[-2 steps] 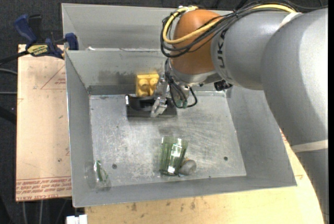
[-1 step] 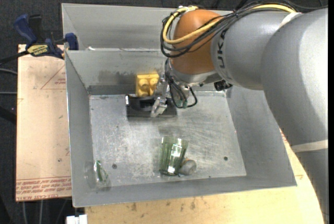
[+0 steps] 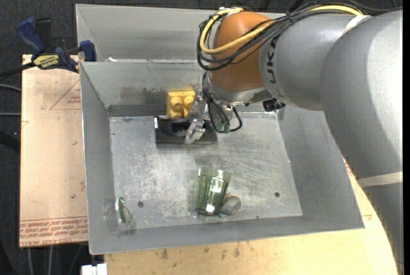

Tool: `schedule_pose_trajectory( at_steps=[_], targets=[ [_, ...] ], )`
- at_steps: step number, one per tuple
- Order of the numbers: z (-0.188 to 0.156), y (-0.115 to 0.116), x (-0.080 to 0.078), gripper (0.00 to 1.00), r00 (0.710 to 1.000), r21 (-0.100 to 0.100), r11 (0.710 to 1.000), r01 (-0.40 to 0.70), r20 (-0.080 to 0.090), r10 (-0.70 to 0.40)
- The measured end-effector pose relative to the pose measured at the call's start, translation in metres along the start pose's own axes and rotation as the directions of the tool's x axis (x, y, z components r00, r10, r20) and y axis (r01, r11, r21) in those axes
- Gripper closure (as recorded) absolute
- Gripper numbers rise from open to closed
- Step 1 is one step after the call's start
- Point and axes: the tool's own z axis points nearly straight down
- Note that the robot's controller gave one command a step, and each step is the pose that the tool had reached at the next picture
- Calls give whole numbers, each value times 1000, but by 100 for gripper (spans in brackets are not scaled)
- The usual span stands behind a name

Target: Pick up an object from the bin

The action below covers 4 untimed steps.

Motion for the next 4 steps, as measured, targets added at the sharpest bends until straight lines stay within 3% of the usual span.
schedule_pose_trajectory(
  at_steps=[4],
  targets=[
    [0, 0, 0, 100, 1000, 0, 1000, 0, 0, 0]
  ],
)
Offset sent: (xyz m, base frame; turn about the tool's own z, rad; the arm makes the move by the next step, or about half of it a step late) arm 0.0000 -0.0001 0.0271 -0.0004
